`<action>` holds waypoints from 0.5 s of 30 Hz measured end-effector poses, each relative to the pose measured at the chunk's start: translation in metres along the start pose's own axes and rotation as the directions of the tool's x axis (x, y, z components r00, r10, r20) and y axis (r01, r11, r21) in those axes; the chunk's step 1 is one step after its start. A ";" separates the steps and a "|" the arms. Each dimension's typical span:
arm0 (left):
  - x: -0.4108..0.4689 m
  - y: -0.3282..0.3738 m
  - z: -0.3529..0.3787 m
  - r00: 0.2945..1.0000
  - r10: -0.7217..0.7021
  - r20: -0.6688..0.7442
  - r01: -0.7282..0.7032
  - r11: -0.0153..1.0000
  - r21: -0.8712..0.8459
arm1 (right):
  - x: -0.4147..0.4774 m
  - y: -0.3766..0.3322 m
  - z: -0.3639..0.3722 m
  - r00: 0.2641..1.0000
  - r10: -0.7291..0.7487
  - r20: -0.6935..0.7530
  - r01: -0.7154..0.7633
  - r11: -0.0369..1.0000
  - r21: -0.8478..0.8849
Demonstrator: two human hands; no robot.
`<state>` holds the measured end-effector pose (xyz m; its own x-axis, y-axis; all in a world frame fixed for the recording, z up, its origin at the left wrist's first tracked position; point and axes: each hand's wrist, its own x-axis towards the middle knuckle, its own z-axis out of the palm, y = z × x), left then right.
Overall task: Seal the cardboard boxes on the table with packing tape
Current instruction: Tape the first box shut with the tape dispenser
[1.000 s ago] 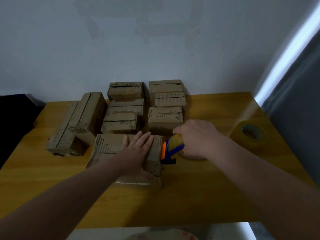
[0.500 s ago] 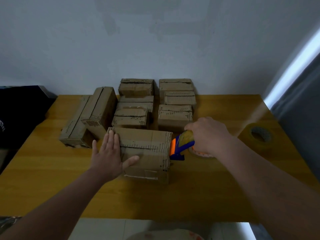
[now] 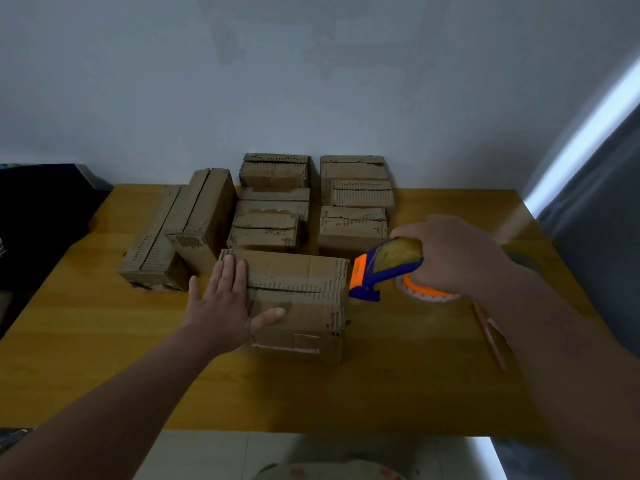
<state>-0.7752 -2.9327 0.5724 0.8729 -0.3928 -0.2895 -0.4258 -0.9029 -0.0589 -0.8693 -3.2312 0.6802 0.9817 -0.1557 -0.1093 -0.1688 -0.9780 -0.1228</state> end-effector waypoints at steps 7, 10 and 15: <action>0.010 -0.015 -0.015 0.990 0.144 -0.008 -0.142 0.979 0.146 | -0.002 -0.002 -0.004 0.998 -0.014 -0.055 0.016 0.998 0.053; 0.017 -0.023 -0.018 0.980 0.200 0.018 -0.200 0.967 0.157 | -0.003 -0.002 -0.007 0.996 -0.012 -0.089 0.018 0.997 0.071; 0.021 -0.023 -0.015 0.974 0.223 0.026 -0.225 0.973 0.055 | -0.006 0.006 -0.013 0.996 0.038 -0.081 -0.034 0.998 0.049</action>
<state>-0.7436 -2.9222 0.5821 0.7491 -0.5799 -0.3203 -0.6233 -0.7807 -0.0445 -0.8747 -3.2376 0.6934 0.9786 -0.2032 -0.0332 -0.2059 -0.9641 -0.1677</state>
